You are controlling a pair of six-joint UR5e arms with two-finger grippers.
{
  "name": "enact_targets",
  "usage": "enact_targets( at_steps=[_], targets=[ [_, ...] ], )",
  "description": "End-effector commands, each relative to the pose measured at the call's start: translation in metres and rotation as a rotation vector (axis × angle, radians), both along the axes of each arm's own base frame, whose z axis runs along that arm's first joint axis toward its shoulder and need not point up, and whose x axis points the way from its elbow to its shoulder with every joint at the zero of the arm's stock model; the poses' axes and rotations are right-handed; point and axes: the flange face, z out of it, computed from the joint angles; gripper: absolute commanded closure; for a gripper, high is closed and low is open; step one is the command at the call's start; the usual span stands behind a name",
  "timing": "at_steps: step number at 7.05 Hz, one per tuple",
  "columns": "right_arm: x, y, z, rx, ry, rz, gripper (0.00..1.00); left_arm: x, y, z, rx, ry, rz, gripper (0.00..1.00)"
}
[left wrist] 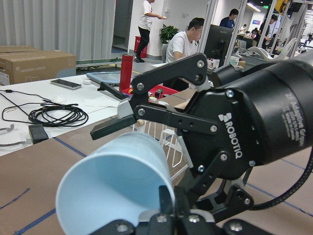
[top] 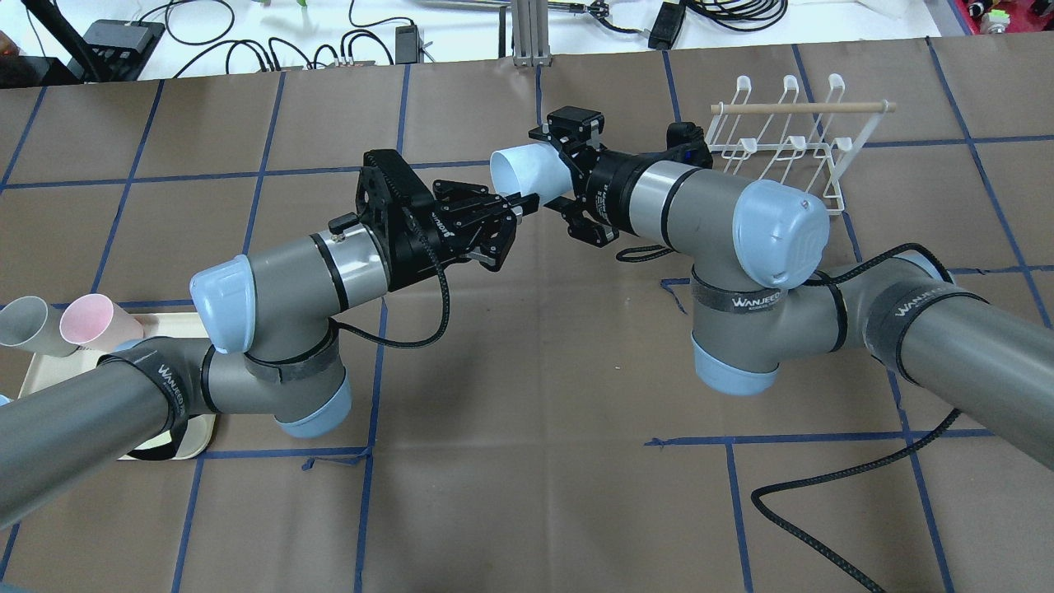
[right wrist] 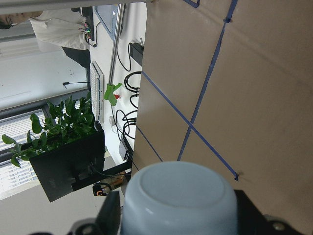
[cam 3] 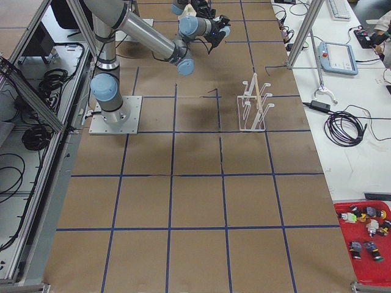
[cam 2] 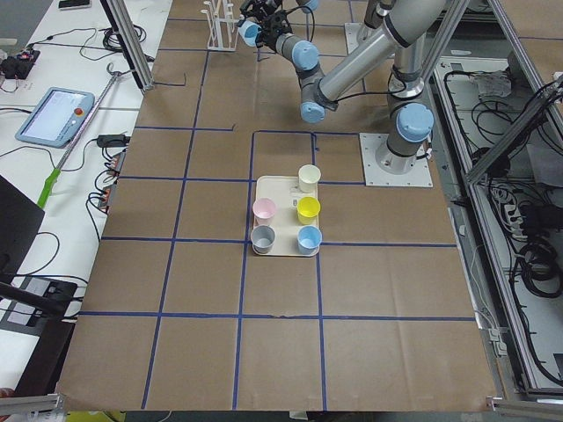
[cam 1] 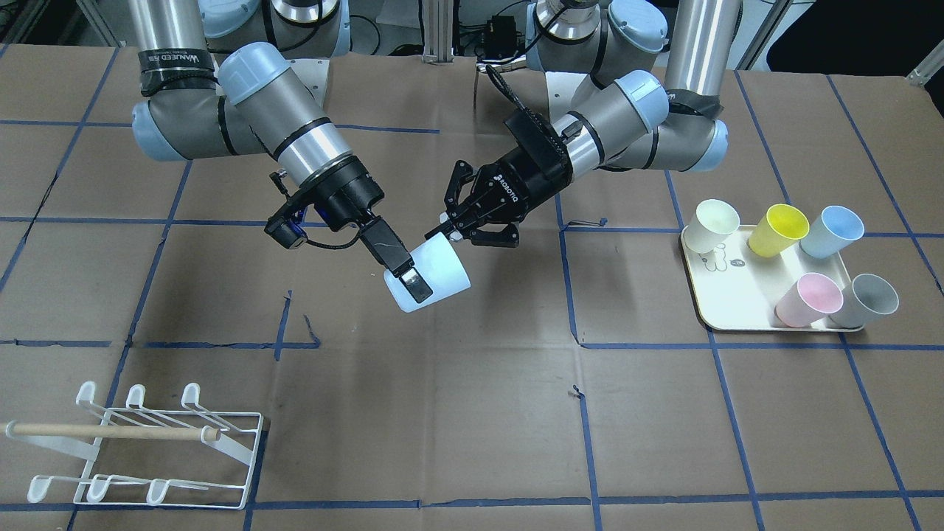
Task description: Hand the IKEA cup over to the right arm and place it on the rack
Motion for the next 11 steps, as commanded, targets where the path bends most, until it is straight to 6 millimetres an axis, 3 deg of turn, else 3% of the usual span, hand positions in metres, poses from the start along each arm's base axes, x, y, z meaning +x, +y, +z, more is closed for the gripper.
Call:
enact_targets(
  at_steps=[1,3,5,7,8,9,11],
  targets=[
    [-0.001,0.0,0.001,-0.001,-0.002,0.0,0.4,0.0,0.001,0.003,0.0,0.004,0.002,0.85],
    [0.0,0.0,0.001,-0.001,-0.002,0.001,0.43,0.0,0.001,0.006,0.005,0.011,0.006,0.48],
    [-0.001,0.0,0.001,-0.001,-0.002,0.0,0.44,0.003,0.0,0.006,0.023,0.024,0.016,0.04],
    [-0.001,-0.001,0.003,-0.007,-0.001,-0.001,0.45,0.01,0.0,0.015,0.058,0.06,0.047,0.01],
    [-0.004,-0.011,0.011,-0.033,0.003,-0.01,0.47,0.023,-0.002,0.021,0.052,0.068,0.072,0.01],
    [-0.01,-0.024,0.017,-0.061,0.011,-0.024,0.54,0.051,-0.003,0.033,0.034,0.076,0.125,0.01],
    [-0.055,-0.059,0.014,-0.187,0.134,-0.032,0.61,0.097,-0.013,0.033,0.086,0.081,0.239,0.01]
  ],
)
